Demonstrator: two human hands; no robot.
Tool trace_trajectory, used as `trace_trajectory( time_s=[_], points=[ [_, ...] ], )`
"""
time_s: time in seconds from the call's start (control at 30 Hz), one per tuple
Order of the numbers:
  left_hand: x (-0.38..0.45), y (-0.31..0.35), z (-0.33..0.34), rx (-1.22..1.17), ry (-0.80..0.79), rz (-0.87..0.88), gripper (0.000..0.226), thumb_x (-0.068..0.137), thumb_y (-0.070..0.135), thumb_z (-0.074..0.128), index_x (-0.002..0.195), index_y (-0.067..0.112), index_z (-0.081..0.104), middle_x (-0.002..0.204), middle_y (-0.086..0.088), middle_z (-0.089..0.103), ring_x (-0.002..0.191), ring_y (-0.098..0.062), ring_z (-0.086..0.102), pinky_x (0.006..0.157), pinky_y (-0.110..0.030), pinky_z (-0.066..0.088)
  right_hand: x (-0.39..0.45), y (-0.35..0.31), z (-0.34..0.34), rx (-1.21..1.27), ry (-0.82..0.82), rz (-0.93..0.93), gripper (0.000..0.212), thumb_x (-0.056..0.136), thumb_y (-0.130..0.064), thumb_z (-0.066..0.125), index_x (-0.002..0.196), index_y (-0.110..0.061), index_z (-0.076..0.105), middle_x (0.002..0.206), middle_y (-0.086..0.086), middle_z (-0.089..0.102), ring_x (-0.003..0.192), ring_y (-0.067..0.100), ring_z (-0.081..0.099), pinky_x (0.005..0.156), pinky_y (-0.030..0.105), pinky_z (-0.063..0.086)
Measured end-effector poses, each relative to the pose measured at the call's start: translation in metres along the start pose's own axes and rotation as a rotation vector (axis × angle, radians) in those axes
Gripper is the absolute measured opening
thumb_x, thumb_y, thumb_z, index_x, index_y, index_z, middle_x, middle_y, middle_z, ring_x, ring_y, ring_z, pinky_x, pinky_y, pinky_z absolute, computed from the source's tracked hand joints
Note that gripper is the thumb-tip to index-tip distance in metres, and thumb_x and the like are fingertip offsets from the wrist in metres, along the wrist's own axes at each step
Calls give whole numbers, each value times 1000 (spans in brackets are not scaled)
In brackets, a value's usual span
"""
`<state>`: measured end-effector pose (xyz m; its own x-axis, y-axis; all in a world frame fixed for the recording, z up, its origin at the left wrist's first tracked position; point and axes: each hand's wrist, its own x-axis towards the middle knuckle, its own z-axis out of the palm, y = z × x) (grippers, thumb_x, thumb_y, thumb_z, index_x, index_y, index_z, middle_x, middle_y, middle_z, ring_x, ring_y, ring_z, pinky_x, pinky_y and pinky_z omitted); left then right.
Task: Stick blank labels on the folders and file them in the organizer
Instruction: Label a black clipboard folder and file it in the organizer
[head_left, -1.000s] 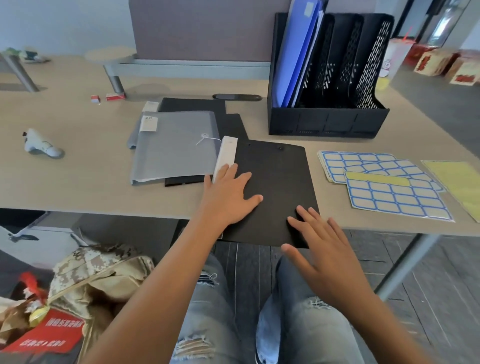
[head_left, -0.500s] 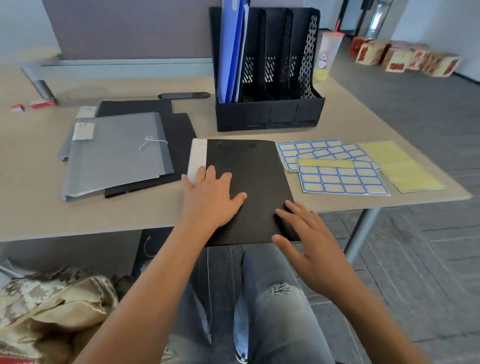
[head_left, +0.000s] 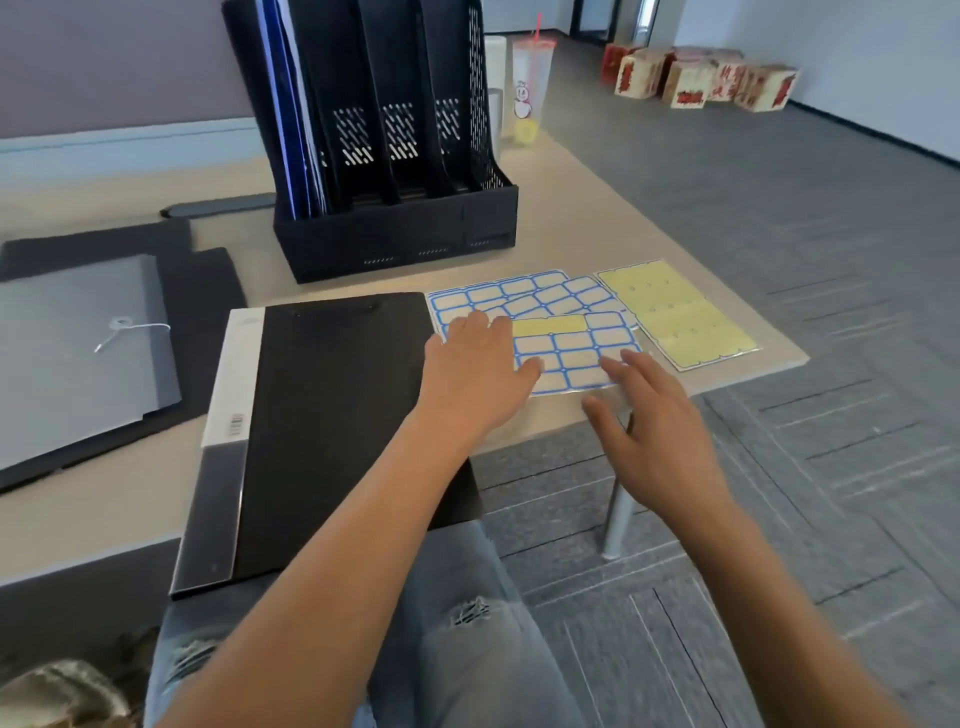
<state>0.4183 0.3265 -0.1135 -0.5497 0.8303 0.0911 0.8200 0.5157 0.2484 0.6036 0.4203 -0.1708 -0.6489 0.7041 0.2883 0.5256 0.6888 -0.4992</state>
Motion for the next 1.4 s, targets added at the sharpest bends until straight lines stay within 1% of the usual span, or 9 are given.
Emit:
trace_trajectory(
  time_s=[0.17, 0.37, 0.63, 0.8, 0.97, 1.07, 1.2, 1.3, 1.4],
  points=[
    [47, 31, 18, -3, -12, 76, 51, 96, 49, 53, 131, 13, 56, 134, -6, 55, 128, -27, 47, 102, -46, 43, 16, 31, 3, -106, -3, -74, 59, 104, -53, 41, 147, -17, 60, 155, 12, 52, 142, 33, 49, 117, 50, 40],
    [86, 46, 37, 138, -44, 90, 52, 91, 60, 52, 117, 17, 63, 121, -4, 51, 119, -28, 44, 93, -46, 43, 11, 44, 9, -118, 38, -117, 55, 106, -50, 44, 147, -16, 60, 160, 10, 49, 149, 31, 42, 123, 49, 33],
    [103, 54, 38, 7, -15, 62, 32, 88, 47, 62, 108, 22, 67, 111, 0, 56, 113, -25, 48, 90, -43, 42, 11, 44, 17, -137, 41, -88, 60, 107, -55, 35, 155, -24, 52, 167, 3, 41, 154, 29, 33, 125, 51, 30],
    [105, 57, 30, -135, -27, 29, 24, 90, 32, 61, 112, 21, 62, 116, 2, 58, 112, -23, 52, 97, -46, 44, 10, 43, 17, -124, 50, -89, 58, 107, -54, 36, 155, -24, 52, 167, 3, 41, 154, 29, 33, 126, 48, 27],
    [103, 56, 25, -294, -5, 5, 34, 90, 14, 56, 121, 23, 66, 122, 0, 66, 117, -22, 59, 102, -44, 46, 9, 42, 14, -97, 31, -97, 57, 108, -53, 37, 155, -23, 52, 168, 3, 39, 156, 27, 31, 127, 50, 26],
    [102, 55, 24, -341, 33, 3, 29, 87, 11, 58, 111, 23, 72, 114, 1, 70, 107, -22, 63, 91, -37, 51, 10, 39, 8, -36, -3, -79, 58, 106, -54, 39, 154, -24, 51, 169, 2, 37, 158, 23, 28, 128, 49, 23],
    [96, 53, 16, -447, 83, 2, 22, 84, 10, 61, 95, 25, 74, 91, 6, 69, 88, -17, 64, 73, -28, 46, 18, 28, -5, 103, 42, -46, 52, 102, -49, 50, 148, -24, 57, 166, 0, 41, 158, 20, 28, 127, 50, 25],
    [87, 52, 3, -539, 122, 5, 17, 86, 10, 66, 92, 22, 76, 76, 16, 64, 74, -3, 61, 64, -14, 41, 30, 13, -18, 144, 180, -58, 41, 101, -39, 61, 137, -20, 66, 156, 1, 53, 149, 21, 43, 121, 45, 36],
    [73, 49, -13, -664, 160, 2, 15, 87, 10, 70, 97, 17, 78, 80, 10, 71, 74, -1, 64, 62, -2, 40, 41, -7, -31, 183, 277, -26, 33, 98, -29, 69, 129, -19, 71, 138, -3, 63, 131, 18, 54, 110, 35, 44]
  ],
)
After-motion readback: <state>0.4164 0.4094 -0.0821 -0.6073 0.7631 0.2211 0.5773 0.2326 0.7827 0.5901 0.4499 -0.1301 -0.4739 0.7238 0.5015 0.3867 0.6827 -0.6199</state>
